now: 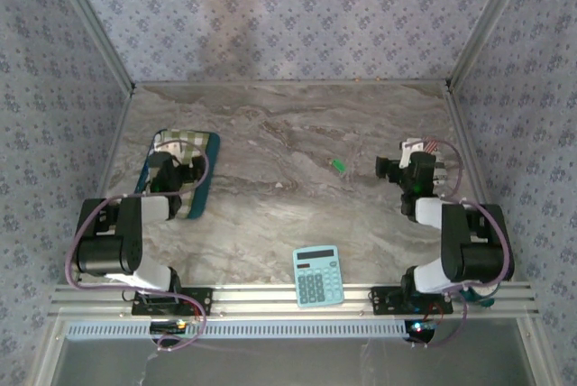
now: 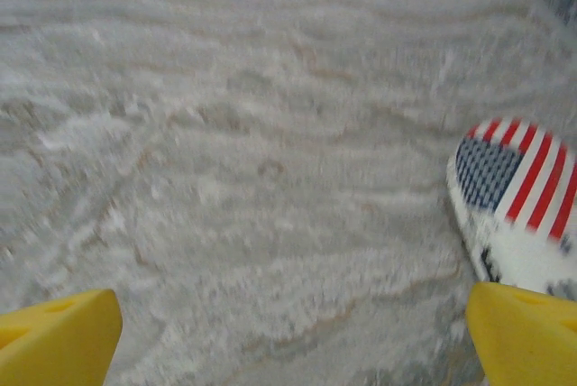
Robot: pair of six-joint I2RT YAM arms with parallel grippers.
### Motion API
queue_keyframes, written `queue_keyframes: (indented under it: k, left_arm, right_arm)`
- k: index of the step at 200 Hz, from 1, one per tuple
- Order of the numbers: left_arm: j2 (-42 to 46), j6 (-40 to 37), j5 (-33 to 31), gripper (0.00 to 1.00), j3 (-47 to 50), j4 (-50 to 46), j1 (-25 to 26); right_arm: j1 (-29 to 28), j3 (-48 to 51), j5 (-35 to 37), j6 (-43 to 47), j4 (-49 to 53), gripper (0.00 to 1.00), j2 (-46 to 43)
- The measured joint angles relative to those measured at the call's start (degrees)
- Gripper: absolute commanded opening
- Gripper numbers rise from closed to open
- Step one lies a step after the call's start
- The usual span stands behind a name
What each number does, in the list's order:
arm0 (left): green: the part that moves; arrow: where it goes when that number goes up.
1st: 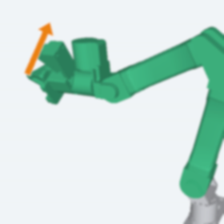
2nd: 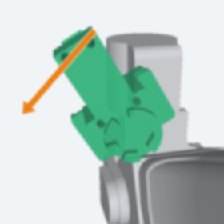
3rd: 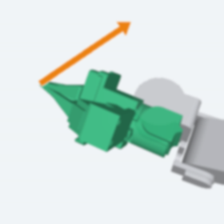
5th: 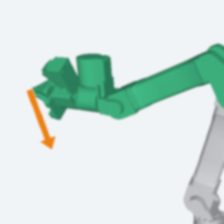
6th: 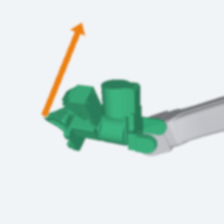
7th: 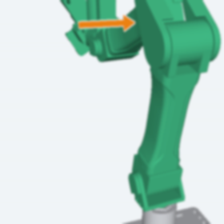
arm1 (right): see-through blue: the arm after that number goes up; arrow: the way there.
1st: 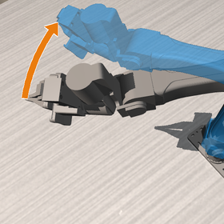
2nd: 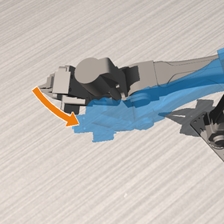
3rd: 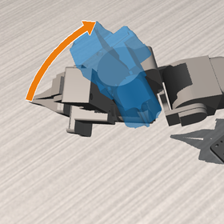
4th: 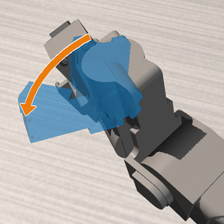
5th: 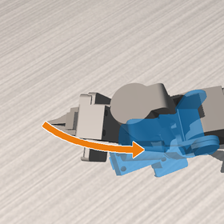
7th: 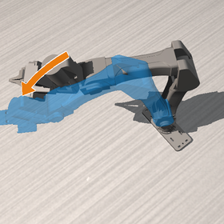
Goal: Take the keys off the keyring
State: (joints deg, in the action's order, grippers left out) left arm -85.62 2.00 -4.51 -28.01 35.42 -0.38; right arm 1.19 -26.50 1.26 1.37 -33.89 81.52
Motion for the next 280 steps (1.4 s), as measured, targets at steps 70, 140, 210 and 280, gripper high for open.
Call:
queue_keyframes:
  k: [70, 140, 210, 280]
  left_arm:
    - [9.35, 19.54, 2.01, 0.97, -13.22, -18.38, -4.72]
    - [11.58, 35.65, 19.06, 0.76, -14.32, -31.56, 2.93]
    - [20.24, 37.11, 22.97, 0.75, -8.02, -41.44, 16.61]
    - [24.28, 38.05, 22.51, 0.76, -5.31, -43.52, 17.77]
  right_arm:
    - [3.30, -17.03, -6.49, -21.79, 21.55, 0.92, -9.25]
    - [-8.83, -31.17, -11.10, -21.57, 44.85, 0.64, 0.61]
    - [-19.52, -45.53, -7.80, -13.84, 59.63, 0.64, 20.39]
    - [-24.85, -56.96, -3.04, -10.01, 66.55, 0.57, 32.26]
